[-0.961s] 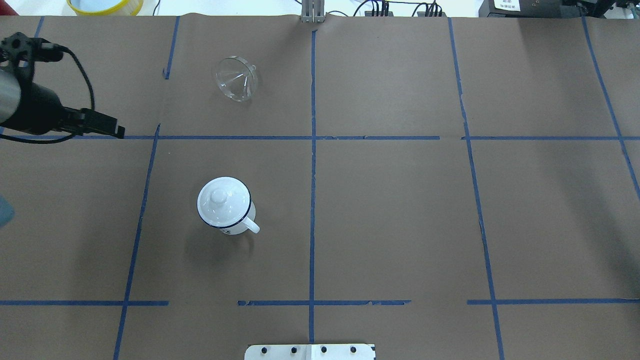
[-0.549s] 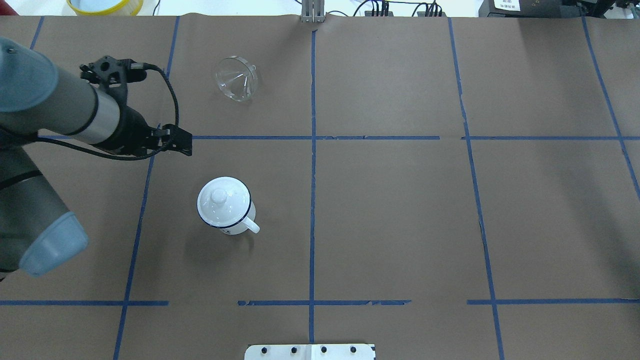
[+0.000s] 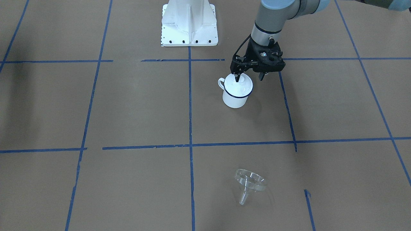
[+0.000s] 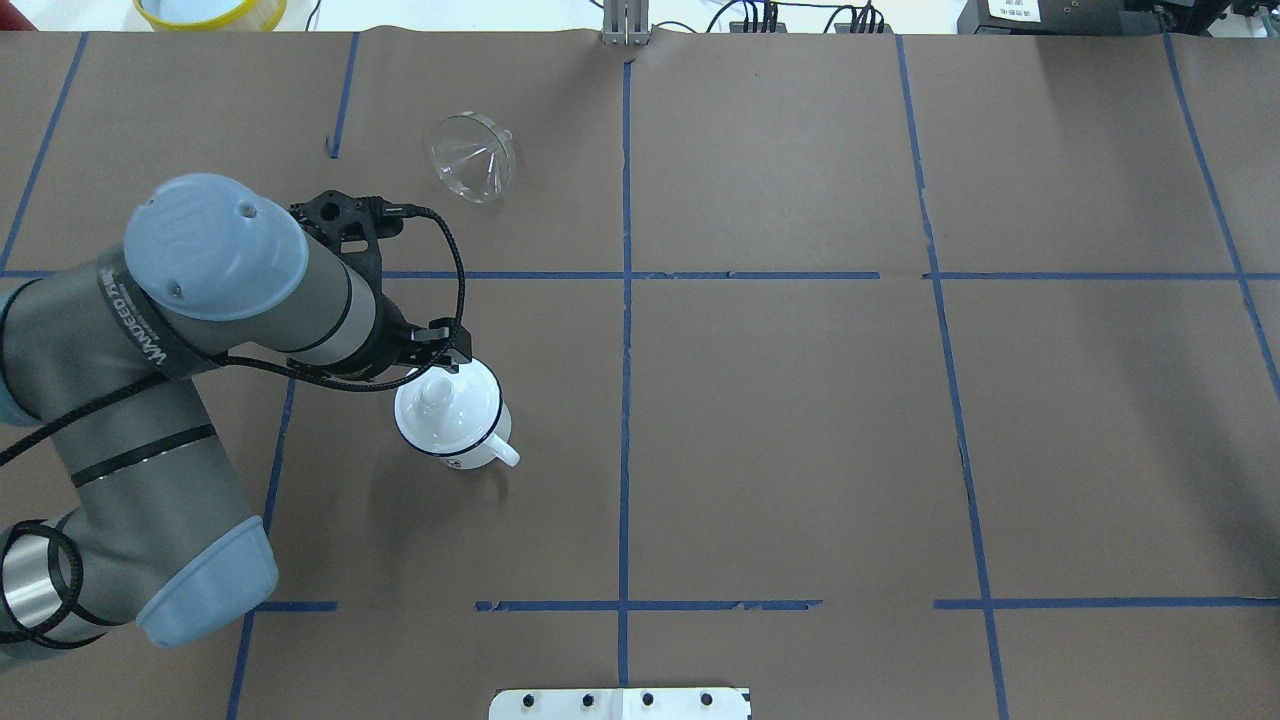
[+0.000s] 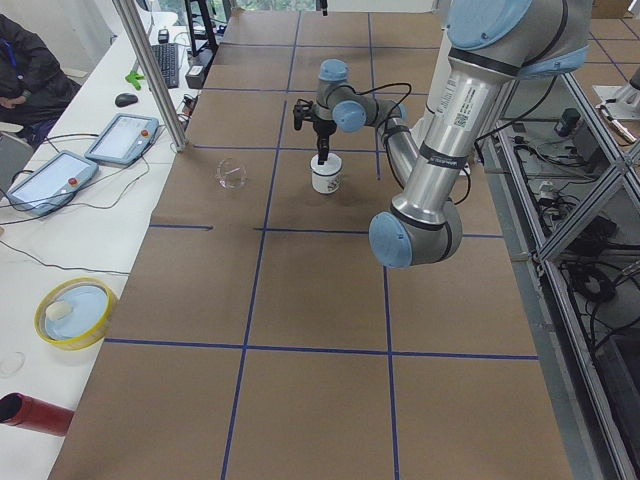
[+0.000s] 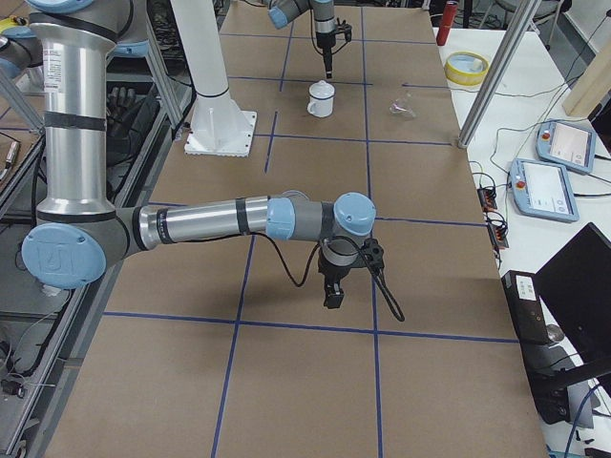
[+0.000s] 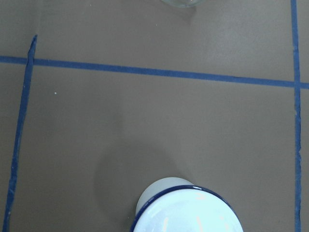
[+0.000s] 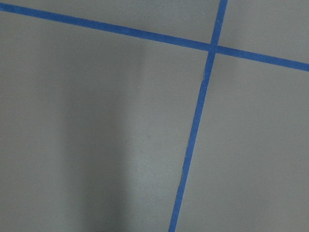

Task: Place funnel on cup
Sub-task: 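Move the left gripper down onto the white lid and grasp its knob, then lift the white lid up off the mug with the left gripper, then lower the lid onto the table beside the mug and open the left gripper, then move the left gripper up and over to the clear glass funnel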

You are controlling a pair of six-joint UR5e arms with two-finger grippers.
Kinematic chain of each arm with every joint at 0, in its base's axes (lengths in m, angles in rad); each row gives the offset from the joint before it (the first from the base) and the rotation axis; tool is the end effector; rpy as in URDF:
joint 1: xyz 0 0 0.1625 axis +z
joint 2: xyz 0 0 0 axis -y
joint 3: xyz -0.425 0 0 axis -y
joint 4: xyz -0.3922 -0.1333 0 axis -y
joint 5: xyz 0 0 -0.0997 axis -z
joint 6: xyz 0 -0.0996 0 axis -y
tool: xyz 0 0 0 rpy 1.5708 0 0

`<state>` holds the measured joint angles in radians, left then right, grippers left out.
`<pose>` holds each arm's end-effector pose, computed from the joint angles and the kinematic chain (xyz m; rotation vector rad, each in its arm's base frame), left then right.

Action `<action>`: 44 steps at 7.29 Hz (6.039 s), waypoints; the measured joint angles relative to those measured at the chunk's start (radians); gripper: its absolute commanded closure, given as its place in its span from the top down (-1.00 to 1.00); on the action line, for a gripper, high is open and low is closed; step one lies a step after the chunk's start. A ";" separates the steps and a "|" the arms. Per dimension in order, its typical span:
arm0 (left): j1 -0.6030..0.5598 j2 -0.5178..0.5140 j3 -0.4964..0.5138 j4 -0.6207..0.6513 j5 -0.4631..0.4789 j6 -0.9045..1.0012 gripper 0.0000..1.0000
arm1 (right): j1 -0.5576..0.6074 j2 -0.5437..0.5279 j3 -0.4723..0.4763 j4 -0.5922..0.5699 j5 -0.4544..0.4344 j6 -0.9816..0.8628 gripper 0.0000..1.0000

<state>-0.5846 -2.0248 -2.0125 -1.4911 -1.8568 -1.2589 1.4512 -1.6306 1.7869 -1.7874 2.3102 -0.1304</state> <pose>0.4168 -0.4020 0.2311 0.1080 0.8475 -0.1393 0.0112 -0.4617 0.6052 -0.0536 -0.7410 -0.2161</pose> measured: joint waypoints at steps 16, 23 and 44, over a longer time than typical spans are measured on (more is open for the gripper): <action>0.034 -0.029 0.014 0.007 0.017 -0.003 -1.00 | 0.000 0.000 0.000 0.000 0.000 0.000 1.00; -0.168 0.284 -0.288 0.020 -0.091 0.433 -1.00 | 0.000 0.001 -0.001 0.000 0.000 0.000 1.00; -0.031 0.376 -0.059 -0.451 0.002 0.115 1.00 | 0.000 0.001 -0.001 0.000 0.000 0.000 1.00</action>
<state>-0.6154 -1.6486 -2.0714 -1.9423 -1.8544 -1.1437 1.4512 -1.6301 1.7860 -1.7871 2.3102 -0.1304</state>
